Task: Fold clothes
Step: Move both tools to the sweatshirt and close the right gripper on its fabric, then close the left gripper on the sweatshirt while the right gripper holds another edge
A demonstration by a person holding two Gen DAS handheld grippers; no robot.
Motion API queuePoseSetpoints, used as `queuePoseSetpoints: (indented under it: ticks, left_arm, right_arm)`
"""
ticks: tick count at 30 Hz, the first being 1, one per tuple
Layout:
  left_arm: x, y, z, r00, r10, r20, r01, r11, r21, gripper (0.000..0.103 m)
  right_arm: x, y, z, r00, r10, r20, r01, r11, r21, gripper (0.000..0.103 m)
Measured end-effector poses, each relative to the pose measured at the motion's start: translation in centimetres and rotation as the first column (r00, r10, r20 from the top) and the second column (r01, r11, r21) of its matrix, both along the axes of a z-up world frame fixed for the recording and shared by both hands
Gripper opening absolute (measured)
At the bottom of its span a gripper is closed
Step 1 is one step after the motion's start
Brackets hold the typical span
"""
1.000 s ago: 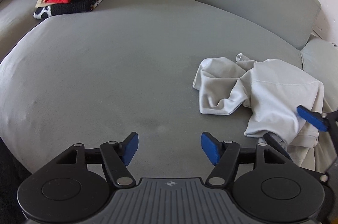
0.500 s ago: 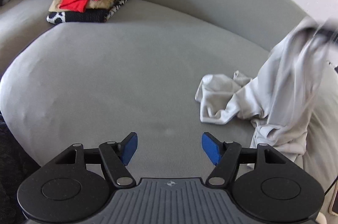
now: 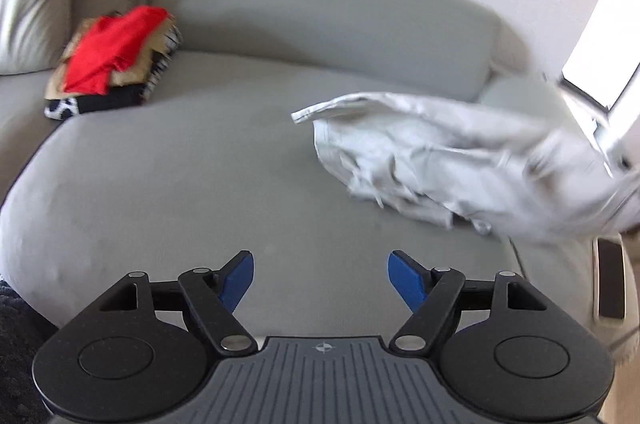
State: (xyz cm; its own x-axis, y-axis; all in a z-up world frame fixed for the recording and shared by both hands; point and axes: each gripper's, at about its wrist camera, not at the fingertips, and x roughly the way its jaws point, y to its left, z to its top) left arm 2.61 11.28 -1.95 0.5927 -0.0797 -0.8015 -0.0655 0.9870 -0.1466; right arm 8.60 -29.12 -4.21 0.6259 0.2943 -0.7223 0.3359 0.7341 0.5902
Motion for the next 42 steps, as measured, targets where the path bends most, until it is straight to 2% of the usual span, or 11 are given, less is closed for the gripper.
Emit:
queuePoseSetpoints:
  ticks: [3,7,10,13,14,22,28,30,35,39,42]
  left_arm:
    - [0.2,-1.7,-2.4,0.996,-0.032,-0.081,0.028,0.999,-0.045,0.071]
    - [0.9,-2.9,-4.3,0.995,-0.033,-0.095,0.018,0.988,-0.154,0.065]
    - [2.7,-2.8,-5.5,0.995,0.035,-0.095,-0.055,0.975,-0.216,0.063]
    - [5.2,-2.1,-7.1,0.987,0.116,-0.107,-0.143,0.946,-0.29,0.059]
    - [6.0,-1.9,-7.8,0.986,0.113,-0.122,-0.146,0.938,-0.316,0.058]
    - [12.3,-0.7,-12.6,0.971,0.064,-0.232,-0.176,0.847,-0.501,0.061]
    - [13.7,0.6,-14.5,0.963,0.049,-0.265,-0.218,0.721,-0.658,0.064]
    - [14.2,0.7,-14.8,0.963,0.033,-0.266,-0.213,0.696,-0.685,0.064]
    - [16.0,-0.1,-15.9,0.968,0.017,-0.25,-0.2,0.655,-0.729,0.065]
    - [16.7,-0.6,-16.2,0.975,0.013,-0.223,-0.179,0.646,-0.742,0.066]
    - [16.6,-0.6,-16.1,0.974,0.029,-0.224,-0.189,0.649,-0.737,0.049]
  right_arm:
    - [-1.3,-0.8,-4.6,0.996,-0.031,-0.083,0.026,0.998,-0.059,0.004]
    - [-2.2,-1.6,-4.6,0.999,-0.025,-0.032,0.021,0.992,-0.121,0.004]
    - [-2.7,-2.1,-4.6,1.0,-0.005,-0.022,0.002,0.991,-0.135,0.004]
    - [-2.0,-1.8,-5.8,0.997,0.065,-0.034,-0.068,0.993,-0.095,0.013]
    - [-1.9,-1.5,-6.3,0.996,0.086,-0.04,-0.089,0.993,-0.081,0.02]
    - [-2.0,-2.2,-8.6,0.992,0.11,-0.066,-0.111,0.994,-0.008,0.03]
    - [-1.0,-2.0,-9.6,0.992,0.11,-0.068,-0.11,0.994,0.012,0.03]
    - [-0.9,-2.0,-9.7,0.992,0.11,-0.065,-0.109,0.994,0.015,0.03]
    - [-0.6,-1.9,-10.1,0.992,0.104,-0.068,-0.103,0.995,0.019,0.03]
    - [-0.7,-2.1,-10.1,0.994,0.095,-0.059,-0.094,0.995,0.025,0.03]
    - [-0.8,-2.4,-10.2,0.995,0.086,-0.059,-0.084,0.996,0.037,0.031]
